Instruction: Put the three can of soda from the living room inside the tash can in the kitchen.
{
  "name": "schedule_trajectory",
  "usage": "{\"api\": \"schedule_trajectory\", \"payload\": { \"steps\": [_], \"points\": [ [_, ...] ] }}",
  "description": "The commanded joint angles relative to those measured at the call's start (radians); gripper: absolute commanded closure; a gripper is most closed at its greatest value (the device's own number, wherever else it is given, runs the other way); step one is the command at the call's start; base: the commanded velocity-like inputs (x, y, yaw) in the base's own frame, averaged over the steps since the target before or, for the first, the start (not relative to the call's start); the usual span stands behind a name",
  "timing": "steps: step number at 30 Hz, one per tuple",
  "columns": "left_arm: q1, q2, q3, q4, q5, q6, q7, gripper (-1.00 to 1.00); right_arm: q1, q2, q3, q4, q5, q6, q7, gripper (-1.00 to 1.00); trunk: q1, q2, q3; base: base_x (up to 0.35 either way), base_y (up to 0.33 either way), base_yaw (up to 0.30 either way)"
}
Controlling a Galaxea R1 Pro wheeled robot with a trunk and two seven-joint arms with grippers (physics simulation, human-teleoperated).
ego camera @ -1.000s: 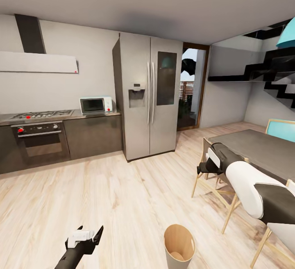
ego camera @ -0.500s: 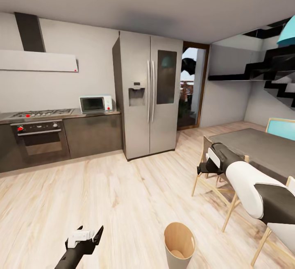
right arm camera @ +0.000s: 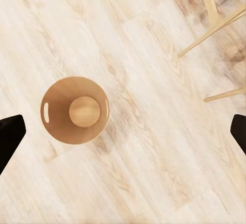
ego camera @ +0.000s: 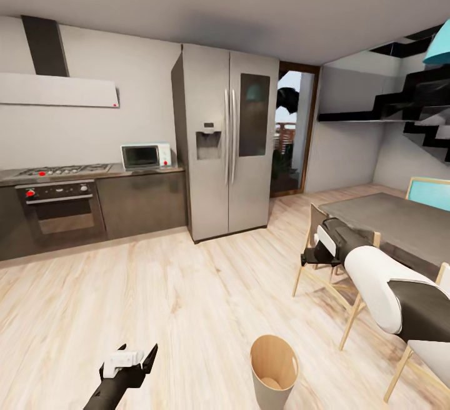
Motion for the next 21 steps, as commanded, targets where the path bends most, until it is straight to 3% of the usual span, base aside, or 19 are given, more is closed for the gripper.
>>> {"api": "schedule_trajectory", "payload": {
  "steps": [1, 21],
  "points": [
    [0.000, 0.000, 0.000, 0.000, 0.000, 0.000, 0.000, -1.00, 0.000, 0.000, 0.000, 0.000, 0.000, 0.000, 0.000, -1.00, 0.004, -0.007, -0.003, 0.000, 0.000, 0.000],
    [0.000, 0.000, 0.000, 0.000, 0.000, 0.003, 0.000, -1.00, 0.001, 0.001, 0.001, 0.002, 0.000, 0.000, 0.000, -1.00, 0.081, -0.147, -0.066, 0.000, 0.000, 0.000]
  ]
}}
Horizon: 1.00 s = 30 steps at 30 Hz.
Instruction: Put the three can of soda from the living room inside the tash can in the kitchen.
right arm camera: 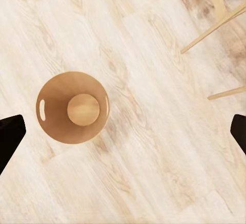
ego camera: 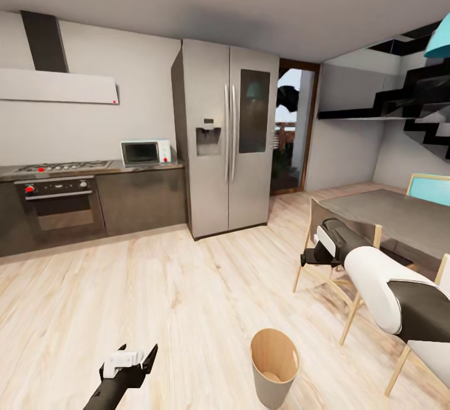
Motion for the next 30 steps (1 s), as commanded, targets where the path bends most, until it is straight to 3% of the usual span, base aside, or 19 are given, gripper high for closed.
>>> {"api": "schedule_trajectory", "payload": {
  "steps": [1, 30],
  "points": [
    [0.000, 0.000, 0.000, 0.000, 0.000, 0.000, 0.000, -1.00, 0.000, 0.000, 0.000, 0.000, 0.000, 0.000, 0.000, -1.00, 0.004, -0.007, -0.003, 0.000, 0.000, 0.000],
    [0.000, 0.000, 0.000, 0.002, 0.000, 0.002, 0.000, -1.00, 0.000, 0.003, 0.001, 0.002, -0.001, 0.000, 0.000, -1.00, 0.115, -0.210, -0.094, 0.000, 0.000, 0.000]
  ]
}}
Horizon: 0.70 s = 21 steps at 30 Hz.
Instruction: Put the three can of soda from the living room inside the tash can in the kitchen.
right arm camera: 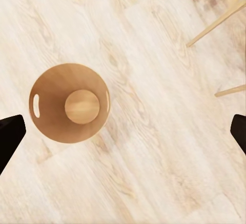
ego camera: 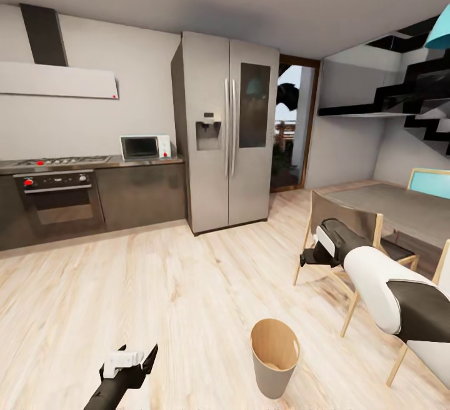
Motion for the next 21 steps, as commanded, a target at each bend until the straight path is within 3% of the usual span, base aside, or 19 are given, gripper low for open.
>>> {"api": "schedule_trajectory", "payload": {
  "steps": [1, 21],
  "points": [
    [0.000, 0.000, 0.000, 0.000, 0.000, 0.000, 0.000, -1.00, 0.000, 0.000, 0.000, 0.000, 0.000, 0.000, 0.000, -1.00, 0.004, -0.007, -0.003, 0.000, 0.000, 0.000],
    [0.000, 0.000, 0.000, -0.001, 0.000, 0.000, 0.000, -1.00, 0.001, 0.000, 0.001, 0.008, 0.001, 0.000, 0.000, -1.00, 0.081, -0.147, -0.066, 0.000, 0.000, 0.000]
  ]
}}
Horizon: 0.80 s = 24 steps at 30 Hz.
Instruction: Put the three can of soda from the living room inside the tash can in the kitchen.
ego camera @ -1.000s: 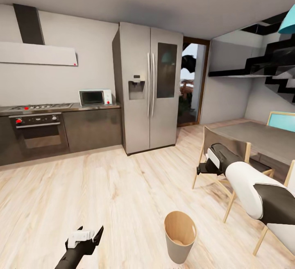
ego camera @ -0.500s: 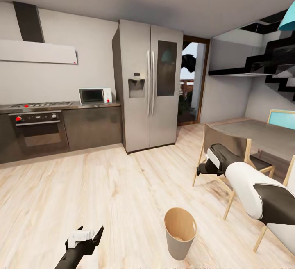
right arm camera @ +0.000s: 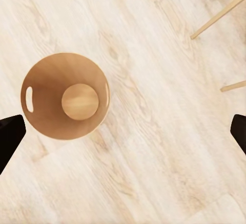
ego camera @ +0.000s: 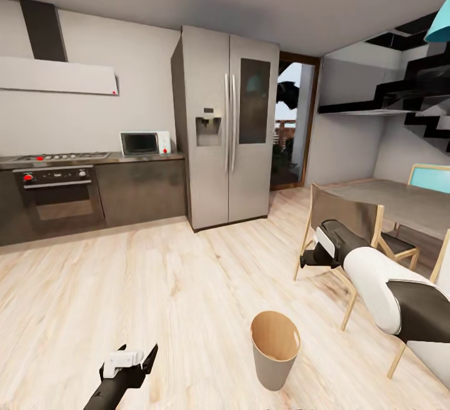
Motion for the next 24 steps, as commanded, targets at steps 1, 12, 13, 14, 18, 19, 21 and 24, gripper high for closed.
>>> {"api": "schedule_trajectory", "payload": {
  "steps": [1, 12, 13, 14, 18, 19, 21, 24],
  "points": [
    [0.000, 0.000, 0.000, 0.000, 0.000, 0.000, 0.000, -1.00, 0.000, 0.000, 0.000, 0.000, 0.000, 0.000, 0.000, -1.00, 0.004, -0.007, -0.003, 0.000, 0.000, 0.000],
    [0.000, 0.000, 0.000, 0.000, 0.000, 0.001, 0.000, -1.00, 0.000, 0.000, 0.000, 0.001, 0.000, 0.000, 0.000, -1.00, 0.046, -0.084, -0.038, 0.000, 0.000, 0.000],
    [0.000, 0.000, 0.000, 0.000, 0.000, 0.001, 0.000, -1.00, 0.001, 0.000, 0.000, 0.001, 0.000, 0.000, 0.000, -1.00, 0.050, -0.091, -0.041, 0.000, 0.000, 0.000],
    [0.000, 0.000, 0.000, 0.000, 0.000, 0.001, 0.000, -1.00, 0.002, 0.000, 0.000, 0.001, 0.000, 0.000, 0.000, -1.00, 0.054, -0.098, -0.044, 0.000, 0.000, 0.000],
    [0.000, 0.000, 0.000, 0.000, 0.000, 0.002, 0.000, -1.00, 0.002, 0.000, 0.000, 0.001, 0.000, 0.000, 0.000, -1.00, 0.069, -0.126, -0.056, 0.000, 0.000, 0.000],
    [0.000, 0.000, 0.000, 0.000, 0.000, 0.002, 0.000, -1.00, 0.003, 0.000, 0.000, 0.001, 0.000, 0.000, 0.000, -1.00, 0.073, -0.133, -0.060, 0.000, 0.000, 0.000],
    [0.000, 0.000, 0.000, 0.000, 0.000, 0.002, 0.000, -1.00, 0.003, 0.000, 0.000, 0.001, 0.000, 0.000, 0.000, -1.00, 0.081, -0.147, -0.066, 0.000, 0.000, 0.000],
    [0.000, 0.000, 0.000, 0.000, 0.000, 0.002, 0.000, -1.00, 0.004, 0.000, 0.000, 0.001, 0.000, 0.000, 0.000, -1.00, 0.092, -0.168, -0.075, 0.000, 0.000, 0.000]
  ]
}}
